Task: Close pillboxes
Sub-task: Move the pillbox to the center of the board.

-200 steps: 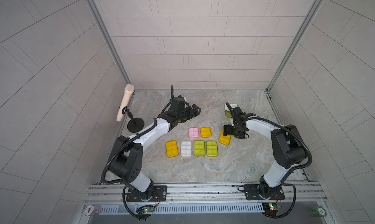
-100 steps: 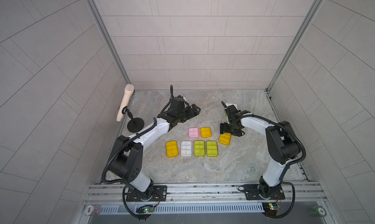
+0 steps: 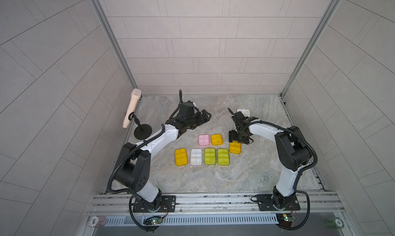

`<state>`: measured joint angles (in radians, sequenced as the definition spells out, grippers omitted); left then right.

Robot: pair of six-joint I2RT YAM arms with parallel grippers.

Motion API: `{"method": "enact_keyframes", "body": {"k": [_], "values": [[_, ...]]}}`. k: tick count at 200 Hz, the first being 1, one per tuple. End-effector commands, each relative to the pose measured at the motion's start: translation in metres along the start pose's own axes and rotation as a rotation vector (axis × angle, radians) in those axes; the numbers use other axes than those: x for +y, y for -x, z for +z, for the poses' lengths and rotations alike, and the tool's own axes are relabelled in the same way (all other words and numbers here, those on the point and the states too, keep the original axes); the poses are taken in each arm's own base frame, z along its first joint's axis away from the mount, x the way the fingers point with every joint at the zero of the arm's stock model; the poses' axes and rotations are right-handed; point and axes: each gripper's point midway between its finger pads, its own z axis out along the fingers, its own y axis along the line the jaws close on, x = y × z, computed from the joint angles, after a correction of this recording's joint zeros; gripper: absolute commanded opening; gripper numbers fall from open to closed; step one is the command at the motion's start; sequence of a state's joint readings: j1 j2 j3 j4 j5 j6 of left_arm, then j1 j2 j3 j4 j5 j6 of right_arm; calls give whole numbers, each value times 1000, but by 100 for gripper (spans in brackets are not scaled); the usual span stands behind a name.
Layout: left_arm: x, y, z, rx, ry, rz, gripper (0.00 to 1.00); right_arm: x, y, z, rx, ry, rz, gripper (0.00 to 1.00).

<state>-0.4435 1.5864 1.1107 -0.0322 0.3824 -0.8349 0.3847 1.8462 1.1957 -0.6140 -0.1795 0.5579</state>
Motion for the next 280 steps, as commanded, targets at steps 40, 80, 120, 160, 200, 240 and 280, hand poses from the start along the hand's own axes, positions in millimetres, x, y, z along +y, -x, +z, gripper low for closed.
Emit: {"method": "enact_keyframes", "body": {"k": [40,80,120,160,200,240,280], "values": [[-1,4,3,-5,-19,-5,92,-24,-41,-1,64,-62,-75,76],[-1,1,7,11,-31,-10,92,-27,-66,-5,82,-46,-76,76],[-4,1,7,10,-43,-8,91,-18,-73,-11,67,-1,-77,77],[-4,1,7,10,-45,-9,91,-14,-73,-8,70,11,-74,78],[-5,1,7,9,-55,-5,91,-4,-69,-13,55,60,-54,82],[-7,1,7,14,-62,-5,91,1,-65,-20,54,75,-56,86],[-8,0,7,21,-66,-5,91,-1,-60,-33,38,52,-70,89]]}}
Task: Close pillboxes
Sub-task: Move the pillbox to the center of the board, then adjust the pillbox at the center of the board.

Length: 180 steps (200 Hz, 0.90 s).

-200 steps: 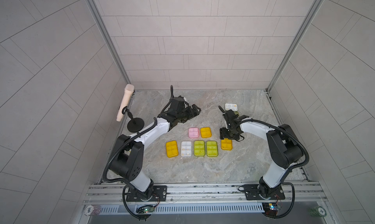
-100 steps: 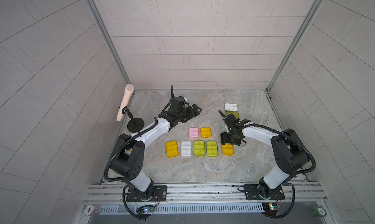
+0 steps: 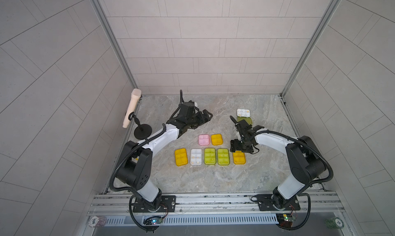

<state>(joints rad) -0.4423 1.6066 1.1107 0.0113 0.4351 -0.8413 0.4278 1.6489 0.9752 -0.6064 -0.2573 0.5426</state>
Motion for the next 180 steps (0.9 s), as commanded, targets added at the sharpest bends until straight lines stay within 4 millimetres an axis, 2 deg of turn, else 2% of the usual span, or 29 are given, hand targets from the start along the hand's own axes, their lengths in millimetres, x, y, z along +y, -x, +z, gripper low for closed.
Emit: {"method": "enact_keyframes", "body": {"k": [1,22,50,70,100,128,180], "values": [[-1,2,2,-3,-16,-6,91,1,2,-19,-20,-19,-15,89],[-3,4,-1,-7,-22,-1,91,-3,9,-37,-54,-61,-38,91],[-5,6,-3,-16,-23,6,91,-12,29,-67,-126,-117,-36,93],[-5,7,-4,-18,-23,6,91,-21,50,-85,-187,-172,-23,93],[-5,8,-4,-21,-24,8,91,-35,92,-106,-288,-196,44,94],[-4,9,-6,-26,-22,9,91,-54,130,-112,-348,-168,127,96],[-2,12,-6,-26,-19,8,91,-97,190,-94,-362,-41,264,99]]}}
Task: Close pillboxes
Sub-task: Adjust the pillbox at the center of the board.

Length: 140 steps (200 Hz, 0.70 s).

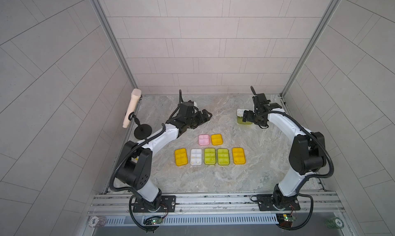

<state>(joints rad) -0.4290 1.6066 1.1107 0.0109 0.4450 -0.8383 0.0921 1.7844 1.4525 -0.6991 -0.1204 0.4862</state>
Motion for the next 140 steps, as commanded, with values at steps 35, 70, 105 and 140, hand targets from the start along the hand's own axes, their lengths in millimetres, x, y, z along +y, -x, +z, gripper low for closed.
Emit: {"method": "enact_keyframes", "body": {"k": [35,70,105,140], "values": [[-3,9,-3,-21,-20,5,91,-10,50,39,4,92,63,99],[1,6,1,-8,-17,0,91,-6,70,70,20,161,93,99],[2,5,3,0,-14,1,91,0,83,93,35,201,117,99],[2,4,4,3,-14,2,91,1,85,113,70,207,124,99]]}}
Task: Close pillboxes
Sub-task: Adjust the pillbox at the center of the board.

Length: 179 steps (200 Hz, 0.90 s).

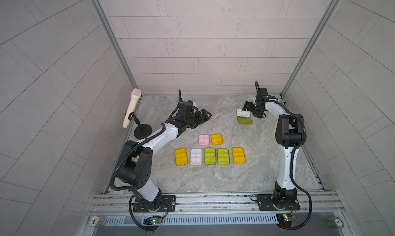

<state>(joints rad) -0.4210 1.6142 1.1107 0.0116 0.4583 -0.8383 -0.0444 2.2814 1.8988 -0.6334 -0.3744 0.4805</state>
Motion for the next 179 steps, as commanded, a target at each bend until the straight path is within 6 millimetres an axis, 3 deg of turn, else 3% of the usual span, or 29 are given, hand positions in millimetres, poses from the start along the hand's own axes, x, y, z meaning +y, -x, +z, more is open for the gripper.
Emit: {"method": "enact_keyframes", "body": {"k": [1,48,89,142,179], "values": [[-1,4,3,-5,-13,8,91,1,2,5,22,17,11,99],[1,3,5,2,-10,8,91,2,3,27,58,46,20,98],[3,2,7,11,-5,3,91,14,-4,44,106,107,31,96],[6,0,11,19,0,4,91,60,-21,44,149,197,-107,94],[7,0,12,23,1,3,91,92,-44,45,223,262,-228,93]]}}
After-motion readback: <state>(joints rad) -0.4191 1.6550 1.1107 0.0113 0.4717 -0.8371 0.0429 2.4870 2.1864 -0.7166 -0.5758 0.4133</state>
